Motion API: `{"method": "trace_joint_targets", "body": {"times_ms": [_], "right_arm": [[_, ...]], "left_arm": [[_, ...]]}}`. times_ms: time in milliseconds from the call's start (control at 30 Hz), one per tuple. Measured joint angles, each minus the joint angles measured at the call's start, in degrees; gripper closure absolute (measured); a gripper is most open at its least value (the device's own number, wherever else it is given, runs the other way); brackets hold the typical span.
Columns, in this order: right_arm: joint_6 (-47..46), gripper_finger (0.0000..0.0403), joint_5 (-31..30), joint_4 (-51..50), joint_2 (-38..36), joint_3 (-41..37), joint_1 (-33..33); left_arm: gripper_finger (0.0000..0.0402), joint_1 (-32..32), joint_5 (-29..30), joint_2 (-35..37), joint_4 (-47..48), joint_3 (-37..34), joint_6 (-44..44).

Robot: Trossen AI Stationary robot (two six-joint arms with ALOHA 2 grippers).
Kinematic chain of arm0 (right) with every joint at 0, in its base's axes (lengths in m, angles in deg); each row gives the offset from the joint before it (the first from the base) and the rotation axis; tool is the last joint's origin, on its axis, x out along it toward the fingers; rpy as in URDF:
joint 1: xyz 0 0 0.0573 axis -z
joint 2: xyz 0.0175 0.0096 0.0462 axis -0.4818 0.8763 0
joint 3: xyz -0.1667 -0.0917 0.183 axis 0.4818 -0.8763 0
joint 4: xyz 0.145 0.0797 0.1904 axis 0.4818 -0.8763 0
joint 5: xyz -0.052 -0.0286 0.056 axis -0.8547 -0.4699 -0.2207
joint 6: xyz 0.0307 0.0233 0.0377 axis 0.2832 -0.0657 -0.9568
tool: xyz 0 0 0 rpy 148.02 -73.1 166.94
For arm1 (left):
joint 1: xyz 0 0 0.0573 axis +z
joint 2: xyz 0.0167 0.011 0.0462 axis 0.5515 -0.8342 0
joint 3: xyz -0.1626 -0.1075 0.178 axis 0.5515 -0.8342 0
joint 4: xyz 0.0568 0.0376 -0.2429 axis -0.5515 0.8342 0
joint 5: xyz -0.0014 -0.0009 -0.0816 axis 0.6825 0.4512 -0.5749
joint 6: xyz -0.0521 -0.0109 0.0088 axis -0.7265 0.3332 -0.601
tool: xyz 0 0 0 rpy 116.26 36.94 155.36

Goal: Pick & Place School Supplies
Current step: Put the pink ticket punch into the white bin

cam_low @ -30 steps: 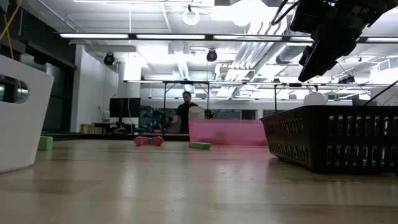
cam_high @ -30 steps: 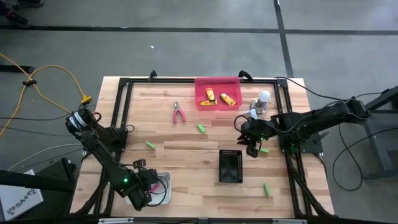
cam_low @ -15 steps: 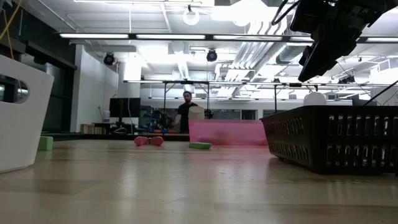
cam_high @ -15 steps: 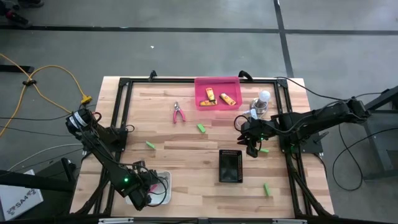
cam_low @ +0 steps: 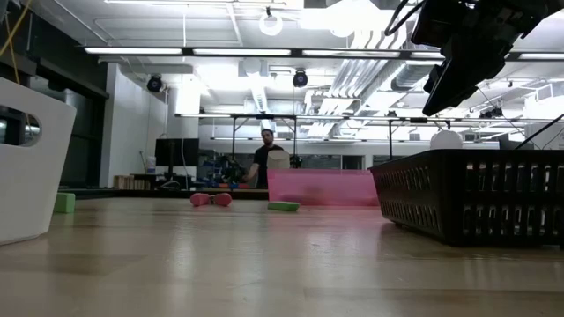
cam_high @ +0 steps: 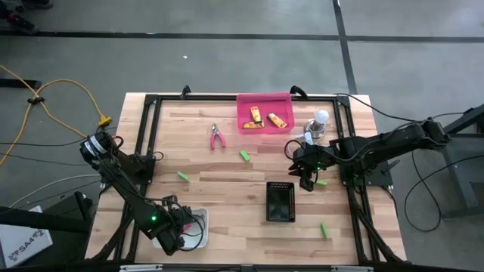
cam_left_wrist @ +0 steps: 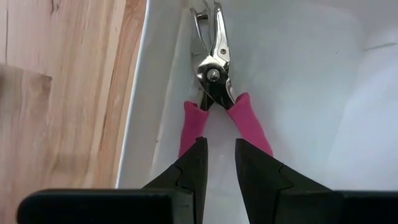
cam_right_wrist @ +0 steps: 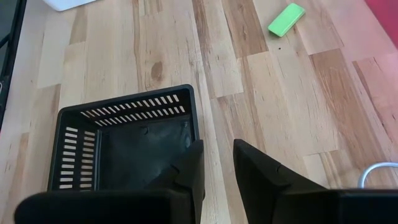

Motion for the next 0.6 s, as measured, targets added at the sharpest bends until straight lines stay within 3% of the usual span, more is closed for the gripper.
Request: {"method": "trace_joint_targets", "body": {"times_ms": [167, 400, 600], "right_arm": [[0.0, 0.0328, 0.0, 0.0, 0.0, 0.0, -0.01], [0.0, 0.0328, 0.02, 0.0, 0.0, 0.0, 0.0], [0.02, 0.0328, 0.02, -0.02, 0.0, 0.0, -0.01]], "left_arm": [[0.0325, 1.75, -0.88, 0.0, -0.39, 0.47, 0.08], [0.0325, 6.52, -5.39, 0.0, -0.43, 2.96, 6.79], [0.0325, 7.13, -5.04, 2.04, -0.45, 6.09, 10.77]]}}
